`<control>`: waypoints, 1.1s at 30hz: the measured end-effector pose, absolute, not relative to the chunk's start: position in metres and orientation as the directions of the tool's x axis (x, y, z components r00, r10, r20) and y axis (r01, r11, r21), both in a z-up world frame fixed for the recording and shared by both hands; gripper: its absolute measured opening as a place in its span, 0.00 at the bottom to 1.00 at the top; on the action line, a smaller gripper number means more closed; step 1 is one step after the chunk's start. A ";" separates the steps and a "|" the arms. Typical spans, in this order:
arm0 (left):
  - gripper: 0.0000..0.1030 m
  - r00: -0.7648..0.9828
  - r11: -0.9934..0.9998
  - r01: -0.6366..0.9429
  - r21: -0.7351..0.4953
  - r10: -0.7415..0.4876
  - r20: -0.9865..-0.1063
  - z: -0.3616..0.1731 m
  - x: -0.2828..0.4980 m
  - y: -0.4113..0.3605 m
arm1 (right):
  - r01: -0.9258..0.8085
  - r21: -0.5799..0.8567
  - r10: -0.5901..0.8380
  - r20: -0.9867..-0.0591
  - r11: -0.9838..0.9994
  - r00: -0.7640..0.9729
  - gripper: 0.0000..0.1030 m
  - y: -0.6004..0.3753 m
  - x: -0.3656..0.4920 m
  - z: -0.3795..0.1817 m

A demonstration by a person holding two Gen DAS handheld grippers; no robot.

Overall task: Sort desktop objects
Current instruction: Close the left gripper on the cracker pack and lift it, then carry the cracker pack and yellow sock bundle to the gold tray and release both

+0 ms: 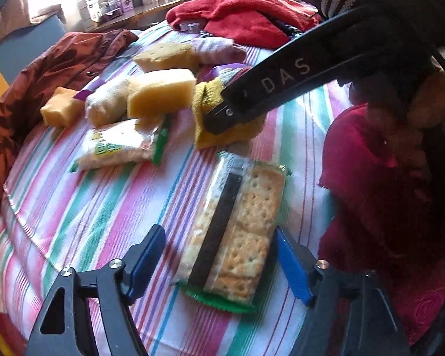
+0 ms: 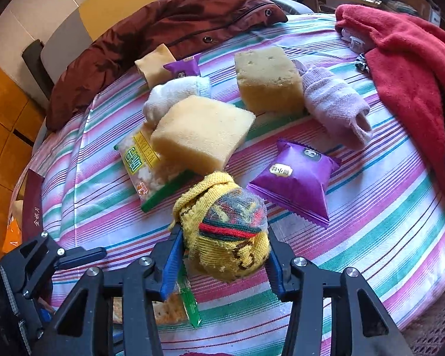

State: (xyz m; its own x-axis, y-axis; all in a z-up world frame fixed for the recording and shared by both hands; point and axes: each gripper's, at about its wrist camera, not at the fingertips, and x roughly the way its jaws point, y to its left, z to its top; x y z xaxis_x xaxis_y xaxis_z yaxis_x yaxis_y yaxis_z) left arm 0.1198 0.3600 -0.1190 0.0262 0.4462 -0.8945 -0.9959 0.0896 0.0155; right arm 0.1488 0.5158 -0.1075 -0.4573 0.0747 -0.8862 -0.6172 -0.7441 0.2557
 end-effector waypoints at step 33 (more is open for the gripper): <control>0.49 -0.434 -0.765 -0.603 -0.226 0.552 -0.713 -0.034 -0.022 0.070 | -0.103 0.405 -0.242 -0.709 -0.908 -0.662 0.47 0.363 0.072 -0.036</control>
State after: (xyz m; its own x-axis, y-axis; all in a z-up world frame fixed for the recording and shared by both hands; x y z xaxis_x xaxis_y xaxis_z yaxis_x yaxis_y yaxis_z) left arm -0.0219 0.0698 -0.0335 -0.4336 0.5516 -0.7126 -0.6026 -0.7654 -0.2259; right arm 0.0722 0.3630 -0.0358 -0.6625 -0.2415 -0.7091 -0.1026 -0.9084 0.4053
